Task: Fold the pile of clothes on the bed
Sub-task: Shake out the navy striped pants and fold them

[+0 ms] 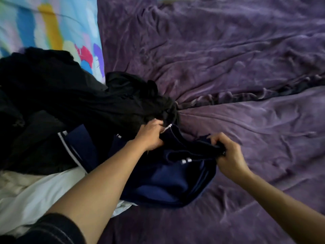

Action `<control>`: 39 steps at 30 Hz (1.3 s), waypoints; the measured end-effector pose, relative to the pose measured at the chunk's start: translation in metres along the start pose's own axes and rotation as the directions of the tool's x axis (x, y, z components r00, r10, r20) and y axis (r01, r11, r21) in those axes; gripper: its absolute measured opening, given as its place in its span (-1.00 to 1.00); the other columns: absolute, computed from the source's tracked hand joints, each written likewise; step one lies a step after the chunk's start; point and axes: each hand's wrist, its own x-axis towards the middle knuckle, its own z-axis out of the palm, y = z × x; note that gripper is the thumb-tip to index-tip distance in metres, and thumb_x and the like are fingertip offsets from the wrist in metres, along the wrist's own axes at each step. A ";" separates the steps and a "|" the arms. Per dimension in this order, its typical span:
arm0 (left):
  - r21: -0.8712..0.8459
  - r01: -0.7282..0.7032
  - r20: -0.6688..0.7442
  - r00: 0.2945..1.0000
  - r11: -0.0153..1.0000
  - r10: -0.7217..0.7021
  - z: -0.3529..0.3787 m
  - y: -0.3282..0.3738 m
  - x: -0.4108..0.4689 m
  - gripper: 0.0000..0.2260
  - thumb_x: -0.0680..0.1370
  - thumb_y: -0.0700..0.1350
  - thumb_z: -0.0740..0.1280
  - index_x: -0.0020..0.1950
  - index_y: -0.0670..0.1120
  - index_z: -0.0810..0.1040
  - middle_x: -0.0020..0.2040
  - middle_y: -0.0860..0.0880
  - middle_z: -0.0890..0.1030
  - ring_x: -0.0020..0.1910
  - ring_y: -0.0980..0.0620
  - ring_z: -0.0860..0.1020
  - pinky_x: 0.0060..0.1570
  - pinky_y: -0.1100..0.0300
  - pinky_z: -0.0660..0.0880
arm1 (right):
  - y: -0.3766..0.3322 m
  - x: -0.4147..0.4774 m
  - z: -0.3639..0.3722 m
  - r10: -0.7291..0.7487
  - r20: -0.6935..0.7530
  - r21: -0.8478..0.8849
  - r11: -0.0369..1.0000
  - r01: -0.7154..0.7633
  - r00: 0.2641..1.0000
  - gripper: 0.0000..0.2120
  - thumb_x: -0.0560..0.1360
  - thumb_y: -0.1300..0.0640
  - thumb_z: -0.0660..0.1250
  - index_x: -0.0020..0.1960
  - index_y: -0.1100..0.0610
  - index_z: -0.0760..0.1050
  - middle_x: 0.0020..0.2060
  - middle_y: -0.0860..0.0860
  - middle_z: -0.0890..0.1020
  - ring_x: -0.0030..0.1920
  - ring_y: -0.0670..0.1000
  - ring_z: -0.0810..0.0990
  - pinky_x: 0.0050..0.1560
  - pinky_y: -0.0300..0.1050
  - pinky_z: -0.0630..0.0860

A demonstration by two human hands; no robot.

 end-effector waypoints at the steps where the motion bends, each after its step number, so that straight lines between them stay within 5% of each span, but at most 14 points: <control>1: -0.154 -0.020 0.013 1.000 0.988 0.023 0.002 0.012 -0.001 -0.69 0.41 -0.12 0.42 0.14 -0.01 0.58 0.25 -0.07 0.56 0.29 -0.07 0.48 0.18 0.02 0.44 | -0.004 -0.003 -0.010 -0.007 -0.043 0.035 0.999 0.009 0.999 -0.58 0.16 0.43 0.13 -0.17 -0.04 0.33 -0.24 -0.06 0.51 -0.23 -0.20 0.41 -0.22 -0.25 0.38; 4: -0.612 -0.012 -0.040 0.999 0.791 -0.016 -0.005 0.046 -0.025 -0.83 0.41 -0.30 0.36 -0.09 -0.05 0.59 -0.12 -0.06 0.68 -0.07 -0.02 0.64 -0.05 0.07 0.55 | -0.014 -0.007 -0.039 0.062 -0.208 0.098 0.994 -0.042 0.976 -0.60 0.18 0.50 0.14 -0.21 0.03 0.38 -0.33 -0.03 0.49 -0.26 -0.20 0.39 -0.22 -0.25 0.37; 7: -0.732 -0.044 -0.130 0.989 0.680 -0.076 -0.035 0.069 -0.058 -0.80 0.42 -0.29 0.34 -0.07 -0.02 0.59 -0.16 -0.05 0.68 -0.20 0.06 0.63 -0.11 0.13 0.51 | -0.029 -0.005 -0.063 0.293 -0.222 0.351 0.914 -0.204 0.930 -0.66 0.35 0.60 0.13 -0.19 0.19 0.44 -0.35 0.04 0.46 -0.29 -0.07 0.40 -0.26 -0.12 0.35; 10: -0.747 -0.192 -0.223 0.974 0.637 0.033 -0.080 0.094 -0.094 -0.84 0.47 -0.19 0.42 0.03 -0.07 0.60 -0.05 -0.08 0.68 -0.09 0.04 0.64 -0.02 0.16 0.54 | -0.055 -0.001 -0.077 0.477 -0.049 0.621 0.703 -0.347 0.878 -0.77 0.51 0.30 0.15 0.00 0.12 0.55 -0.28 0.04 0.58 -0.27 -0.02 0.50 -0.32 -0.20 0.44; 12: -0.729 -0.301 -0.322 0.943 0.615 0.080 -0.115 0.112 -0.119 -0.82 0.48 -0.13 0.43 0.02 -0.17 0.57 -0.09 -0.10 0.66 -0.09 0.01 0.61 0.00 0.14 0.51 | -0.076 0.001 -0.081 0.450 0.113 0.658 0.634 -0.406 0.886 -0.70 0.53 0.01 0.22 0.21 0.08 0.51 -0.08 0.04 0.63 -0.10 0.02 0.55 -0.17 -0.13 0.48; 14: -0.688 -0.384 -0.413 0.905 0.616 0.102 -0.149 0.128 -0.145 -0.77 0.49 -0.12 0.43 -0.05 -0.26 0.50 -0.19 -0.09 0.55 -0.17 0.02 0.49 -0.06 0.11 0.42 | -0.102 0.004 -0.081 0.343 0.118 0.587 0.733 -0.344 0.932 -0.49 0.39 -0.11 0.44 0.27 0.06 0.46 0.08 0.06 0.62 0.04 0.04 0.59 0.01 -0.05 0.52; 17: -0.607 -0.463 -0.508 0.851 0.645 0.133 -0.195 0.147 -0.181 -0.81 0.50 -0.18 0.42 -0.12 -0.25 0.46 -0.25 -0.02 0.44 -0.21 0.07 0.41 -0.12 0.15 0.34 | -0.139 0.006 -0.078 0.138 0.033 0.154 0.978 -0.141 0.990 -0.41 0.24 0.26 0.59 0.20 0.12 0.44 0.02 0.08 0.63 0.01 0.04 0.61 0.06 -0.08 0.54; 22: -0.385 -0.576 -0.669 0.713 0.721 0.213 -0.268 0.156 -0.237 -0.87 0.49 -0.22 0.43 -0.17 -0.03 0.54 -0.32 0.19 0.52 -0.29 0.26 0.45 -0.22 0.40 0.36 | -0.170 -0.005 -0.097 0.132 0.014 -0.367 0.923 -0.118 0.991 -0.82 0.38 0.07 0.48 -0.08 0.08 0.54 -0.14 0.08 0.65 -0.06 0.13 0.63 -0.15 -0.02 0.52; 25: -0.230 -0.570 -0.746 0.623 0.789 0.233 -0.310 0.143 -0.268 -0.89 0.48 -0.22 0.43 -0.12 -0.05 0.54 -0.25 0.09 0.54 -0.27 0.25 0.45 -0.18 0.34 0.36 | -0.194 -0.020 -0.138 0.117 -0.096 -0.403 0.904 -0.146 0.989 -0.71 0.42 -0.01 0.48 -0.34 0.03 0.41 -0.34 0.05 0.55 -0.24 0.06 0.57 -0.25 -0.04 0.43; 27: -0.127 -0.522 -0.774 0.584 0.844 0.244 -0.330 0.131 -0.283 -0.89 0.49 -0.19 0.43 -0.13 -0.01 0.54 -0.23 0.02 0.55 -0.29 0.25 0.45 -0.20 0.35 0.36 | -0.224 -0.034 -0.170 -0.004 -0.102 -0.389 0.921 -0.037 0.995 -0.68 0.42 0.04 0.49 -0.39 0.04 0.41 -0.43 -0.02 0.47 -0.32 -0.01 0.47 -0.31 -0.07 0.36; 29: -0.086 -0.477 -0.790 0.568 0.875 0.231 -0.344 0.121 -0.292 -0.94 0.51 -0.18 0.40 -0.08 -0.07 0.53 -0.21 -0.02 0.56 -0.27 0.26 0.46 -0.17 0.30 0.38 | -0.264 -0.054 -0.194 -0.110 -0.042 -0.381 0.921 0.086 0.993 -0.71 0.41 0.09 0.51 -0.37 0.04 0.44 -0.45 -0.12 0.46 -0.37 -0.13 0.43 -0.32 -0.13 0.35; 32: -0.091 -0.457 -0.809 0.552 0.885 0.202 -0.360 0.117 -0.290 -0.86 0.53 -0.25 0.35 0.07 -0.22 0.56 -0.04 -0.26 0.62 -0.09 -0.05 0.54 -0.02 0.03 0.45 | -0.315 -0.089 -0.216 -0.245 -0.006 -0.365 0.903 0.226 0.970 -0.82 0.42 0.07 0.50 -0.28 0.09 0.54 -0.46 -0.14 0.49 -0.42 -0.26 0.41 -0.37 -0.30 0.34; 34: -0.089 -0.477 -0.817 0.537 0.874 0.209 -0.363 0.127 -0.285 -0.83 0.53 -0.28 0.32 0.12 -0.20 0.56 0.00 -0.20 0.62 -0.02 -0.08 0.55 0.00 0.06 0.46 | -0.341 -0.116 -0.228 -0.298 -0.046 -0.388 0.885 0.258 0.954 -0.76 0.42 -0.08 0.44 -0.19 0.11 0.58 -0.39 -0.07 0.56 -0.41 -0.24 0.46 -0.39 -0.32 0.35; 39: -0.033 -0.560 -0.768 0.544 0.828 0.338 -0.354 0.188 -0.259 -0.81 0.52 -0.35 0.31 0.12 -0.21 0.54 0.03 -0.20 0.61 -0.03 0.00 0.52 -0.01 0.14 0.42 | -0.363 -0.184 -0.263 -0.374 -0.117 -0.487 0.829 0.275 0.920 -0.92 0.43 -0.16 0.31 -0.22 -0.23 0.50 -0.30 -0.40 0.57 -0.30 -0.37 0.52 -0.30 -0.51 0.34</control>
